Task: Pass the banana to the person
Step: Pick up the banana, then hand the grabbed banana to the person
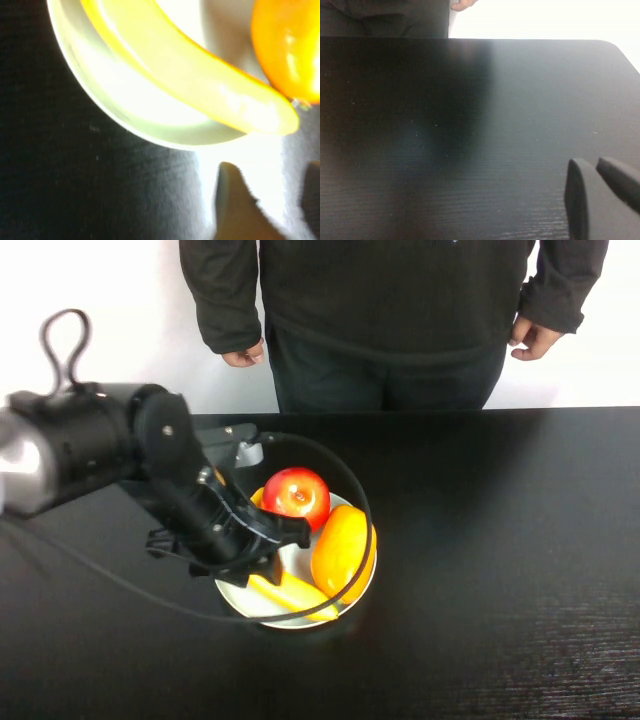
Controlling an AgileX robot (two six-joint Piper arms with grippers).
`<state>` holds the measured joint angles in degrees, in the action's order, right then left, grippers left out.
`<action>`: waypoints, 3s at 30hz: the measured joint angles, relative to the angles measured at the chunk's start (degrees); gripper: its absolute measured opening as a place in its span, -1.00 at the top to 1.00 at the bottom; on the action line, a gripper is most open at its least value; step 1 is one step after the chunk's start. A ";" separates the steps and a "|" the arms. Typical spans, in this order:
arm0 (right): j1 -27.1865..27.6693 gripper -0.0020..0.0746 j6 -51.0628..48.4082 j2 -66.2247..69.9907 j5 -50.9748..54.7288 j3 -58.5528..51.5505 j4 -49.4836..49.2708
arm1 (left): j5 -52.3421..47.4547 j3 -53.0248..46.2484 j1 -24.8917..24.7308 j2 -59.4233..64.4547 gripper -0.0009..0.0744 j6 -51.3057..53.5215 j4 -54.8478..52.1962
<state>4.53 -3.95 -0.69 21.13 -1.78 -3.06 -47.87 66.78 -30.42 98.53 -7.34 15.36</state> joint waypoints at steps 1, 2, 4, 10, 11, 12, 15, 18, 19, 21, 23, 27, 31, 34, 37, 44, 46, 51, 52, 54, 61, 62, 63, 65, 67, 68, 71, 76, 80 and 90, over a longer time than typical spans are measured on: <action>0.00 0.97 0.00 0.00 0.00 0.00 0.00 | 0.29 0.46 0.00 1.08 0.19 -0.63 -0.08; 0.00 0.97 0.00 0.00 0.00 0.00 0.00 | 0.52 0.78 0.00 2.10 0.05 -1.72 -0.23; 0.00 0.97 0.00 0.00 0.00 0.00 0.00 | 1.08 1.42 0.00 3.77 -0.10 -5.52 -0.94; 0.00 0.97 0.00 0.00 0.00 0.00 0.00 | 1.85 4.34 0.00 8.49 -0.22 -16.99 -5.75; 0.00 0.97 0.00 0.00 0.00 0.00 0.00 | 1.85 4.82 0.00 9.25 -0.22 -17.91 -6.32; 0.00 0.97 0.00 0.00 0.00 0.00 0.00 | 1.85 5.32 0.00 9.97 -0.22 -18.53 -6.68; 0.00 0.97 0.00 0.00 0.00 0.00 0.00 | 1.85 6.71 0.00 11.79 -0.22 -19.42 -7.01; 0.00 0.97 0.00 0.00 0.00 0.00 0.00 | 1.75 8.08 0.00 13.19 -0.22 -19.64 -7.15; 0.00 0.97 0.00 0.00 0.00 0.00 0.00 | 1.63 8.60 0.00 13.68 -0.22 -19.67 -7.15; 0.00 0.97 0.00 0.00 0.00 0.00 0.00 | 1.54 8.92 0.00 14.21 -0.22 -19.77 -7.15; 0.00 0.97 0.00 0.00 0.00 0.00 0.00 | 1.54 8.92 0.00 14.77 -0.22 -19.77 -7.28; 0.00 0.97 0.00 0.00 0.00 0.00 0.00 | 1.66 9.35 0.00 15.69 -0.23 -19.90 -7.38; 0.00 0.97 0.00 0.00 0.00 0.00 0.00 | 2.05 9.35 0.00 16.60 -0.23 -20.01 -8.37; 0.00 0.97 0.00 0.00 0.00 0.00 0.00 | 2.16 9.35 0.00 17.00 -0.23 -20.01 -9.35; 0.00 0.97 0.00 0.00 0.00 0.00 0.00 | 2.50 9.35 0.00 17.09 -0.23 -20.01 -9.76; 0.00 0.97 0.00 0.00 0.00 0.00 0.00 | 4.40 9.35 0.00 17.32 -0.23 -20.01 -10.16; 0.00 0.97 0.00 0.00 0.00 0.00 0.00 | 4.52 9.35 0.00 17.39 -0.23 -20.10 -10.16; 0.00 0.97 0.00 0.00 0.00 0.00 0.00 | 4.79 9.35 0.00 18.63 -0.23 -20.49 -10.20; 0.00 0.97 0.00 0.00 0.00 0.00 0.00 | 4.79 9.35 0.00 19.06 -0.23 -20.62 -10.20; 0.00 0.97 0.00 0.00 0.00 0.00 0.00 | 4.62 9.50 0.00 19.31 -0.23 -20.70 -10.20; 0.00 0.97 0.00 0.00 0.00 0.00 0.00 | 4.40 9.70 0.00 19.42 -0.02 -20.84 -10.42; 0.00 0.97 0.00 0.00 0.00 0.00 0.00 | 4.40 9.70 0.00 19.42 0.07 -20.87 -10.42; 0.00 0.97 0.00 0.00 0.00 0.00 0.00 | 4.40 9.70 0.00 19.43 0.18 -20.87 -10.56; 0.00 0.97 0.00 0.00 0.00 0.00 0.00 | 4.40 9.74 0.00 19.53 0.24 -20.87 -10.56; 0.00 0.97 0.00 0.00 0.00 0.00 0.00 | 4.40 9.83 0.00 19.53 0.24 -20.87 -10.81; 0.00 0.97 0.00 0.00 0.00 0.00 0.00 | 4.40 9.83 0.00 19.53 0.24 -20.87 -10.94; 0.00 0.97 0.00 0.00 0.00 0.00 0.00 | 4.52 9.83 0.00 19.53 0.24 -20.87 -11.31; 0.00 0.97 0.00 0.00 0.00 0.00 0.00 | 5.80 9.73 0.00 19.00 0.24 -20.87 -12.42; 0.00 0.97 0.00 0.00 0.00 0.00 0.00 | 5.24 9.51 0.10 16.85 0.24 -20.87 -12.76; 0.00 0.97 0.00 0.00 0.00 0.00 0.00 | -8.23 9.51 -0.34 3.16 0.24 -18.50 -15.36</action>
<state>4.53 -3.95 -0.69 21.13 -1.78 -3.06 -56.11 76.29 -30.76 101.69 -25.84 0.00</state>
